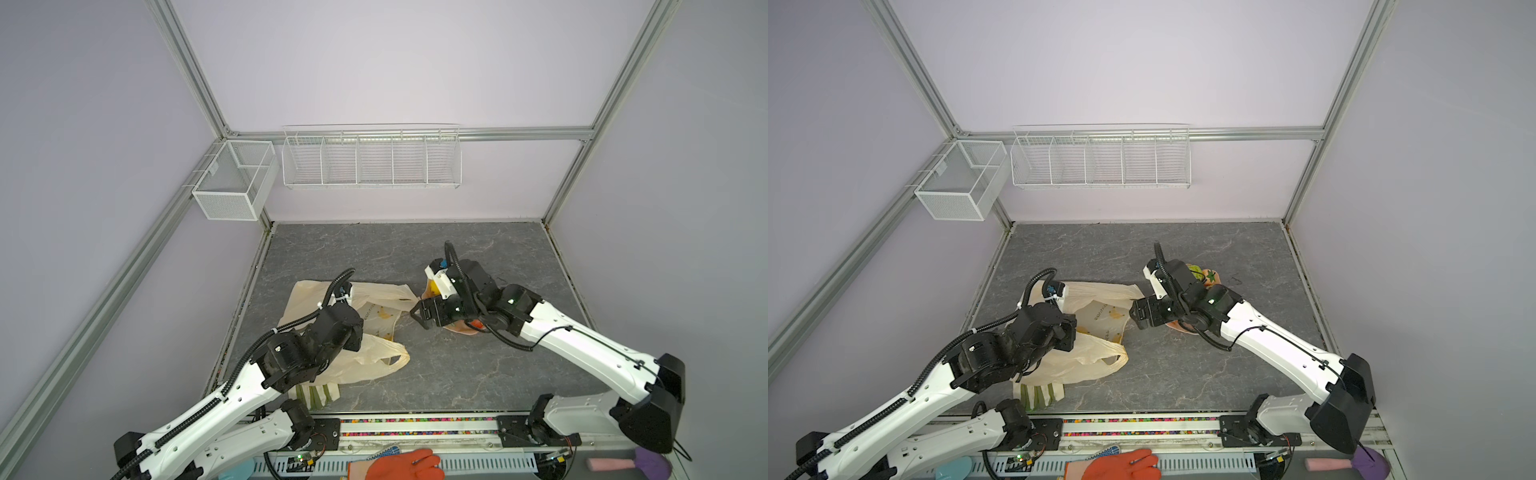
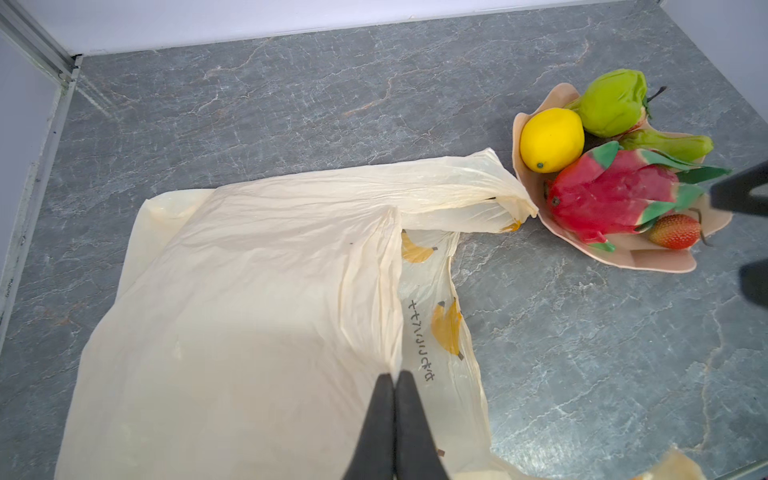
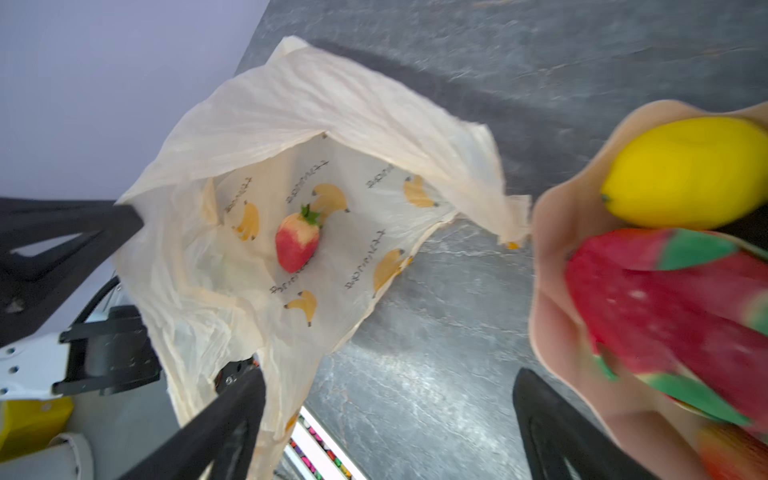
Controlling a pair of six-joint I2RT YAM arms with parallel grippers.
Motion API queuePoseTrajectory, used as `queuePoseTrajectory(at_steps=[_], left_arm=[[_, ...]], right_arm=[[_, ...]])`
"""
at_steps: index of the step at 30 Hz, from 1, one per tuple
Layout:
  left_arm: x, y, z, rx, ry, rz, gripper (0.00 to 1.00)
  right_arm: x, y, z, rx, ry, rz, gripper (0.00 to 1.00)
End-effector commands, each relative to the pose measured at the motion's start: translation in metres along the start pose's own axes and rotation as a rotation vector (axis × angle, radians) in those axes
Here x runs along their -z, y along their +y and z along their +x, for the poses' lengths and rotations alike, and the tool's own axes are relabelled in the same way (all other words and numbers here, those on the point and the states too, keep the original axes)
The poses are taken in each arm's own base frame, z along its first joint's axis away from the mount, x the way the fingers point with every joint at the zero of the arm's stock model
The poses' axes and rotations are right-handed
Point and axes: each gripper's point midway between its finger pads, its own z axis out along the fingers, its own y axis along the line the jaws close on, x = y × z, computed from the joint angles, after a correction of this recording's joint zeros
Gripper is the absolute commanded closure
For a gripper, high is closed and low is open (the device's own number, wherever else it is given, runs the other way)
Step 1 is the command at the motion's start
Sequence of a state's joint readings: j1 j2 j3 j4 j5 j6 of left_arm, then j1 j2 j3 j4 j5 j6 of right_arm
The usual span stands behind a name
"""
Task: Place the fruits into the plastic bag
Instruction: 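Move the right gripper back over the bowl while the left holds the bag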
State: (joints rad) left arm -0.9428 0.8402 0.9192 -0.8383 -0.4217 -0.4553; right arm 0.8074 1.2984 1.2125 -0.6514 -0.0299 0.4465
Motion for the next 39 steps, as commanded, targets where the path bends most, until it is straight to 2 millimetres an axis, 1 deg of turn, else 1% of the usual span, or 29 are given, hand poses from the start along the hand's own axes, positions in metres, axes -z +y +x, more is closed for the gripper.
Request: queuePoseTrajectory(at_steps=[1, 4, 8, 11, 12, 13, 17, 20, 24, 30, 35, 39], left_arm=[[-0.003, -0.015, -0.005, 0.02, -0.017, 0.069, 1.0], [-0.004, -0.018, -0.005, 0.029, -0.017, 0.08, 1.0], [0.0, -0.022, -0.009, 0.04, -0.05, 0.122, 1.0], [0.004, -0.027, -0.01, 0.044, -0.062, 0.167, 1.0], [0.005, -0.028, -0.009, 0.04, -0.064, 0.178, 1.0], [0.005, -0.028, -0.008, 0.035, -0.062, 0.179, 1.0], [0.002, -0.022, 0.002, 0.008, -0.043, 0.159, 1.0], [0.001, -0.02, 0.006, -0.012, -0.034, 0.145, 1.0], [-0.002, -0.011, 0.007, -0.013, -0.032, 0.094, 1.0], [-0.002, -0.008, 0.006, 0.012, -0.052, 0.084, 1.0], [-0.007, -0.012, 0.011, -0.009, -0.047, 0.105, 1.0], [-0.009, -0.017, 0.014, -0.02, -0.028, 0.125, 1.0]], right_arm=[[0.025, -0.045, -0.003, 0.0, -0.001, 0.181, 0.07], [0.042, -0.075, -0.011, -0.04, -0.013, 0.293, 0.11], [0.063, -0.111, -0.025, -0.107, -0.043, 0.403, 0.11], [0.067, -0.135, -0.035, -0.159, -0.042, 0.452, 0.11], [0.067, -0.142, -0.032, -0.177, -0.014, 0.469, 0.11], [0.065, -0.146, -0.035, -0.19, -0.004, 0.469, 0.11], [0.05, -0.159, -0.051, -0.226, 0.024, 0.46, 0.11], [0.031, -0.166, -0.06, -0.254, 0.053, 0.439, 0.11], [0.001, -0.183, -0.06, -0.293, 0.147, 0.443, 0.11], [-0.032, -0.203, -0.073, -0.331, 0.175, 0.463, 0.1], [-0.056, -0.218, -0.073, -0.376, 0.189, 0.499, 0.09], [-0.066, -0.226, -0.071, -0.382, 0.202, 0.517, 0.09]])
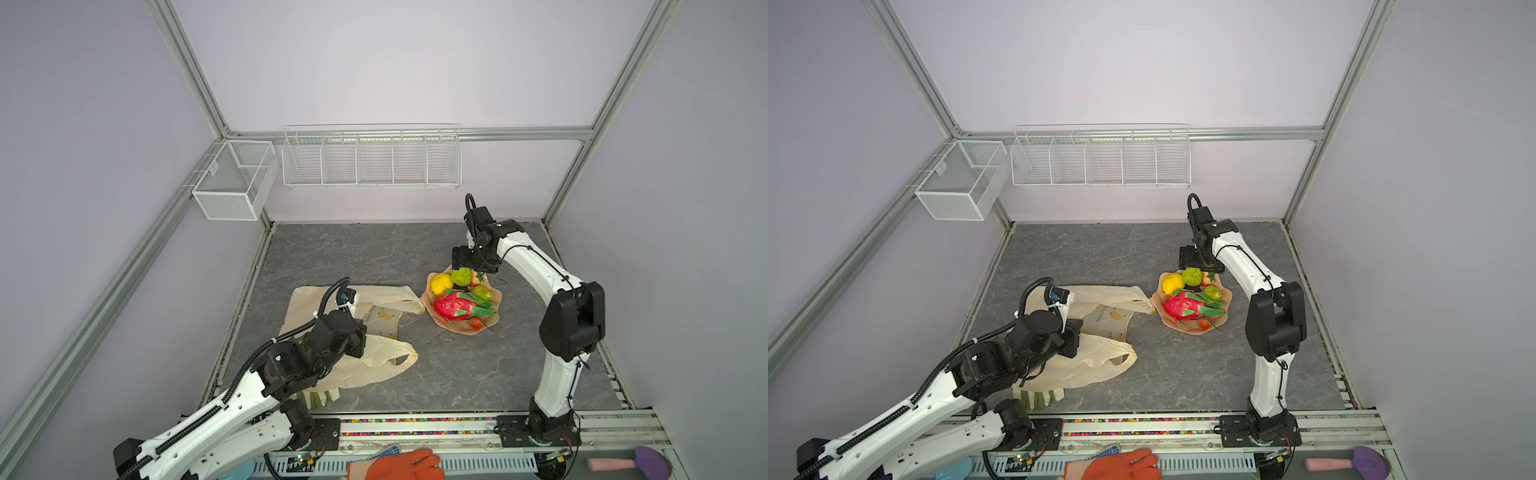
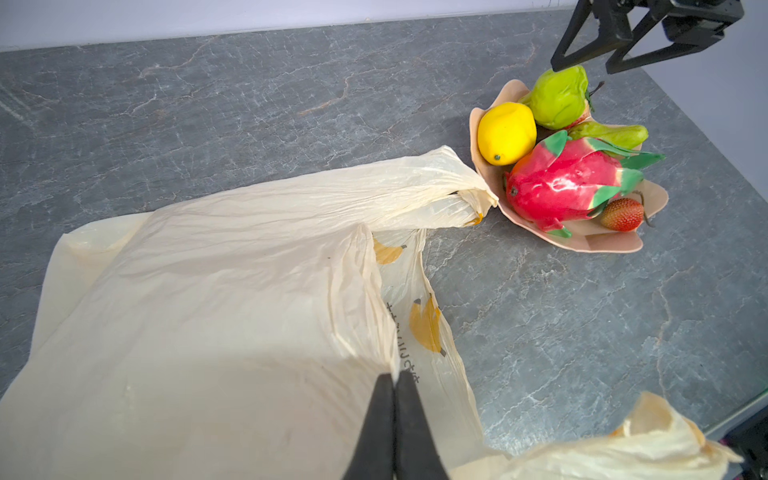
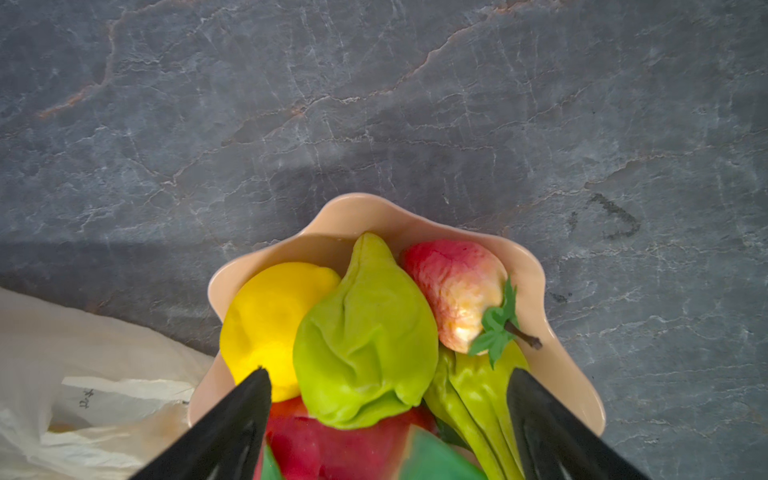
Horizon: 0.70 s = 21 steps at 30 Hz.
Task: Place the fruits into the plastic bag
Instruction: 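Move the right gripper back over the bowl while the left holds the bag, then lower the right gripper and grasp the green pear in the bowl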
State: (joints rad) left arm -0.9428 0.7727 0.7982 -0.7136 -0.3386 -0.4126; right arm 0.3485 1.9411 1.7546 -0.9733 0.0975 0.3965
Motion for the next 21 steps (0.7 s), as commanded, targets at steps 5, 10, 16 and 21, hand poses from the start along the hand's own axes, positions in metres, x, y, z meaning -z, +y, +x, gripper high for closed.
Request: queuePoseTrajectory(at_steps=[5, 10, 16, 21], left_arm=[[0.0, -0.005, -0.005, -0.02, -0.014, 0.018, 1.0], [0.001, -0.007, -0.008, -0.015, -0.012, 0.024, 1.0], [0.002, -0.005, -0.007, -0.01, -0.015, 0.02, 1.0], [0.003, -0.005, -0.005, -0.011, -0.012, 0.023, 1.0]], right_arm=[[-0.015, -0.002, -0.007, -0.024, 0.009, 0.024, 0.09], [-0.022, -0.002, -0.001, -0.027, 0.04, 0.026, 0.09], [-0.026, 0.0, 0.006, -0.022, 0.056, 0.018, 0.09], [-0.026, 0.007, 0.007, -0.016, 0.058, -0.001, 0.08]])
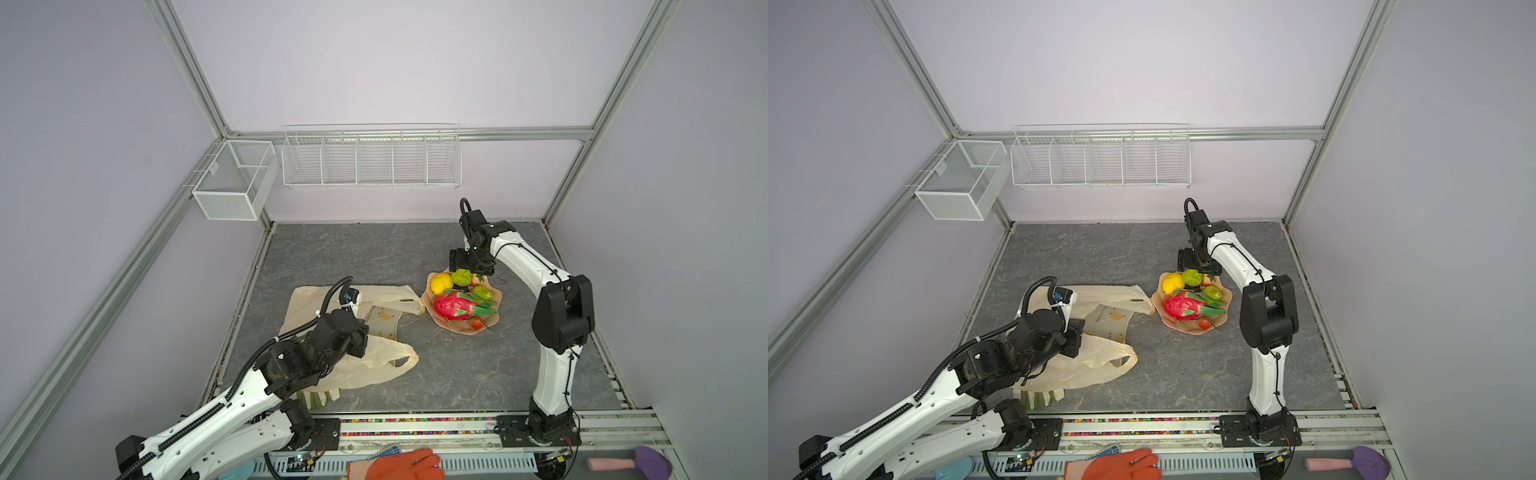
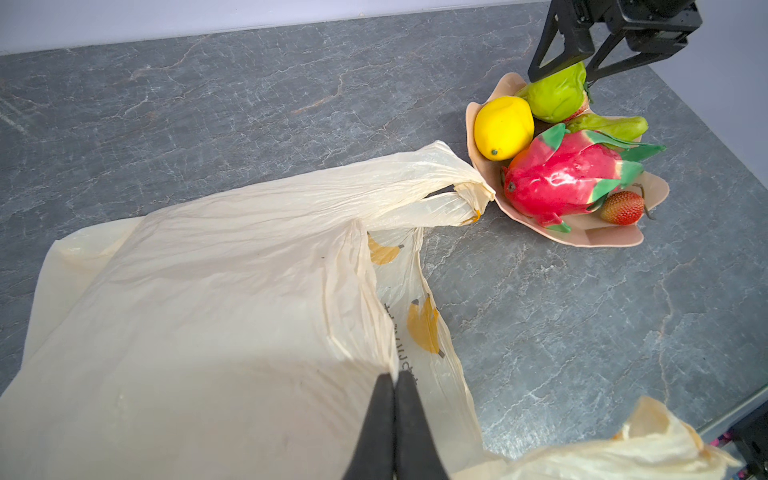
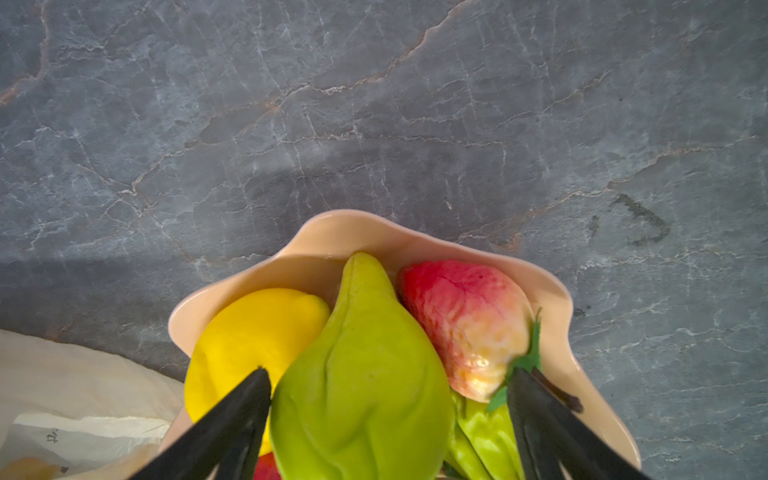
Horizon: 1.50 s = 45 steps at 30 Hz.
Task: Place the fruits into the plastic bag
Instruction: 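Lower the right gripper and grasp the green pear in the bowl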
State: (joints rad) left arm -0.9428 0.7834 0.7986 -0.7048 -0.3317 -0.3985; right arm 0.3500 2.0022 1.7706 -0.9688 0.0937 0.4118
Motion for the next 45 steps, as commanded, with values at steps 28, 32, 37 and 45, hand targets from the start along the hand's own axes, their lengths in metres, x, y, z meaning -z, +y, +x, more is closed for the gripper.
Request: queuePoseTrajectory(at_steps=[28, 32, 37, 45], left_arm=[[0.011, -0.002, -0.005, 0.004, -0.035, 0.035, 1.0], [0.012, -0.002, -0.005, 0.002, -0.033, 0.038, 1.0], [0.013, -0.002, -0.005, 0.002, -0.036, 0.04, 1.0], [0.015, -0.001, -0.005, 0.001, -0.033, 0.04, 1.0]], right_arm=[[-0.016, 0.01, 0.014, 0.017, 0.031, 0.062, 0.11], [-0.02, 0.009, 0.016, 0.018, 0.037, 0.075, 0.18], [-0.021, 0.007, 0.018, 0.019, 0.04, 0.086, 0.26], [-0.004, 0.008, 0.017, 0.023, -0.001, 0.082, 0.41]])
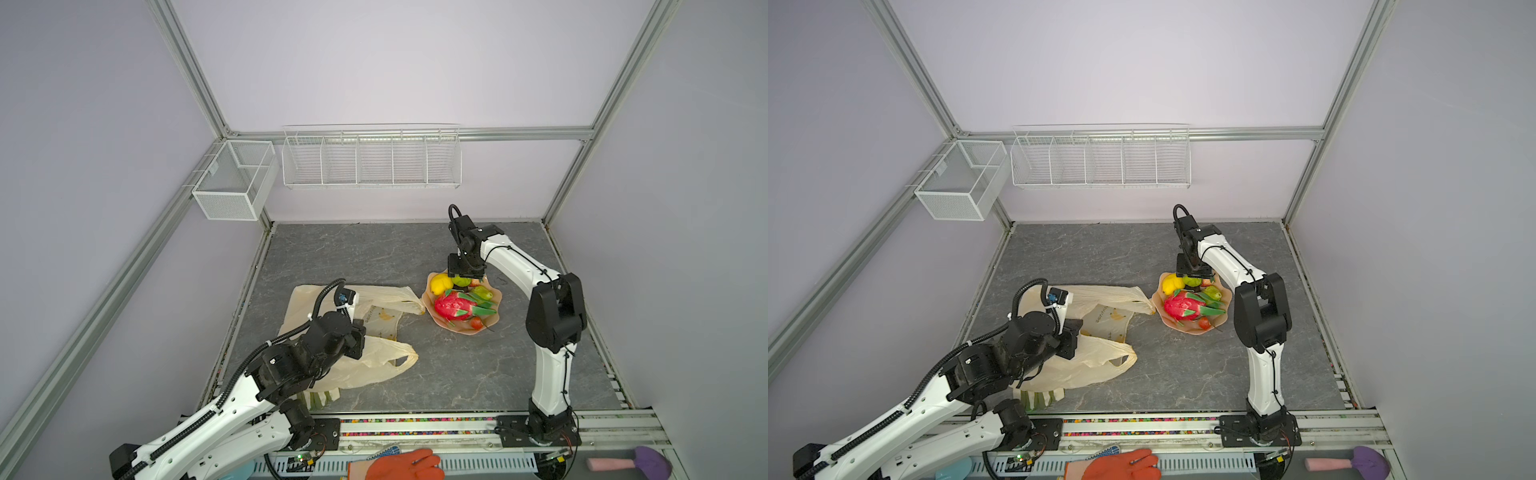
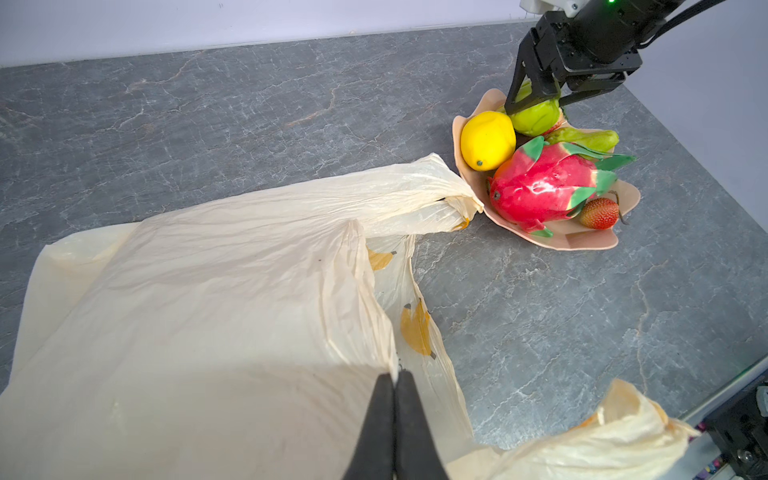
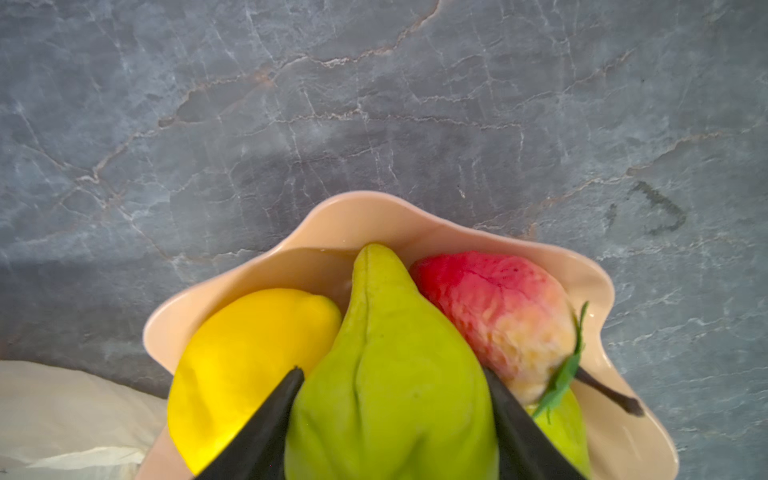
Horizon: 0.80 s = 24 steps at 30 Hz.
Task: Place the fruits into the plastic bag
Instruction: 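Lower the right gripper and grasp the green pear in the bowl, then carry the green pear with the right gripper into the bag opening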
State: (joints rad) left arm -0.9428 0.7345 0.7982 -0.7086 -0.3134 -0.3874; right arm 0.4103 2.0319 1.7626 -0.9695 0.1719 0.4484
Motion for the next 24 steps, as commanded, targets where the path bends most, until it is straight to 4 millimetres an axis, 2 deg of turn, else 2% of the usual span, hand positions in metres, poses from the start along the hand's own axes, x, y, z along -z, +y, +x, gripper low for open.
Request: queuePoseTrajectory(at_steps=[1, 10, 17, 24], left_arm=[[0.005, 0.0, -0.001, 0.0, -0.004, 0.007, 1.0], [0.006, 0.0, 0.0, -0.008, -0.002, 0.01, 1.0], [0.006, 0.0, 0.0, -0.012, -0.003, 0.013, 1.0], [0.007, -0.001, 0.0, -0.013, -0.002, 0.02, 1.0]], right_arm=[[0.011, -0.004, 0.005, -0.001, -0.01, 0.011, 0.42], [0.039, -0.001, -0.002, -0.011, -0.072, -0.023, 0.52], [0.083, 0.006, -0.011, -0.018, -0.158, -0.092, 0.55], [0.123, 0.047, -0.007, -0.026, -0.258, -0.411, 0.59]])
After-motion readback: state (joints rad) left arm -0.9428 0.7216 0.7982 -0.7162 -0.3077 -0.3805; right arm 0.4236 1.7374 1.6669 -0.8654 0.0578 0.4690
